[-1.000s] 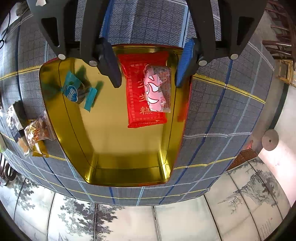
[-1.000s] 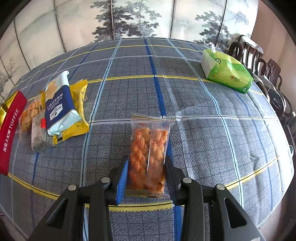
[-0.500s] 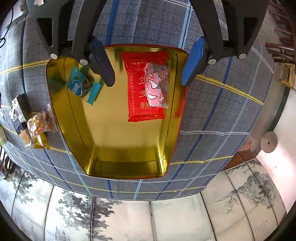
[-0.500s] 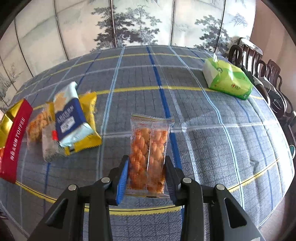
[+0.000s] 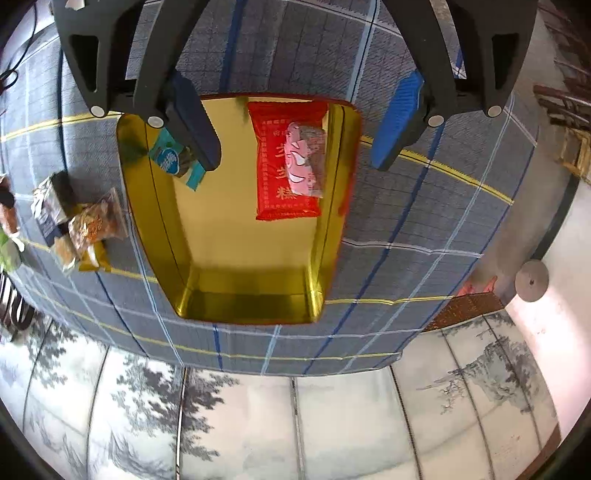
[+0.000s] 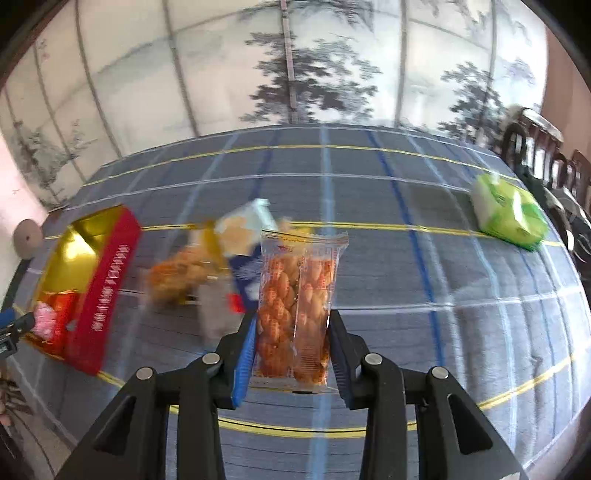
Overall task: Organize snacks
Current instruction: 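Carry the orange bread-stick bag over the gold tin and open the right tool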
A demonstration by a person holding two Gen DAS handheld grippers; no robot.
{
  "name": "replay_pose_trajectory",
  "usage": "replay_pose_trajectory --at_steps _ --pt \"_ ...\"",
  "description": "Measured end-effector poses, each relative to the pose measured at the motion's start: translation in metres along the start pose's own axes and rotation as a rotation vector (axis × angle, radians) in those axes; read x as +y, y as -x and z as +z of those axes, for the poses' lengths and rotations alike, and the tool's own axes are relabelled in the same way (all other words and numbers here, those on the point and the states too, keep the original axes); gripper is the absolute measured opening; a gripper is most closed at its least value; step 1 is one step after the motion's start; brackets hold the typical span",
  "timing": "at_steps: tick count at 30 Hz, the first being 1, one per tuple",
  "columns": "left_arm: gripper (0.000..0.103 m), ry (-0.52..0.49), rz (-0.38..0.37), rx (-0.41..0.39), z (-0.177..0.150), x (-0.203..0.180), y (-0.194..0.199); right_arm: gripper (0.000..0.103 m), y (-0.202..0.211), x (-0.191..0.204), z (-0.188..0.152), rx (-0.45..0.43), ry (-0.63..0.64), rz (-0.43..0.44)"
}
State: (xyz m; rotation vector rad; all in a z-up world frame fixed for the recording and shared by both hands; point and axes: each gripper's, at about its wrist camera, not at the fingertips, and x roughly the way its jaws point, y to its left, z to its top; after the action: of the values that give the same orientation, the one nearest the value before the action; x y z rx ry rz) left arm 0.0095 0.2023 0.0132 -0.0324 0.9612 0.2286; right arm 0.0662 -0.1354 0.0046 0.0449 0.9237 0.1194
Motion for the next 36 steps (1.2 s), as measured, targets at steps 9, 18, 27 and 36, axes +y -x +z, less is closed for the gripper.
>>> replay_pose_trajectory --at_steps 9,18,27,36 --pt "0.084 0.105 0.039 -0.015 -0.002 0.036 0.014 0.037 0.0 0.083 0.004 0.009 0.113 0.139" --pt "0.084 0.182 0.1 0.016 -0.02 0.078 0.013 0.037 -0.002 0.172 0.002 0.019 0.259 0.253" --pt "0.085 0.234 0.145 0.044 -0.037 0.11 0.014 0.037 -0.014 0.227 -0.007 0.042 0.373 0.291" --pt "0.085 0.245 0.147 0.056 -0.041 0.115 0.013 0.037 -0.033 0.247 -0.007 0.074 0.405 0.272"
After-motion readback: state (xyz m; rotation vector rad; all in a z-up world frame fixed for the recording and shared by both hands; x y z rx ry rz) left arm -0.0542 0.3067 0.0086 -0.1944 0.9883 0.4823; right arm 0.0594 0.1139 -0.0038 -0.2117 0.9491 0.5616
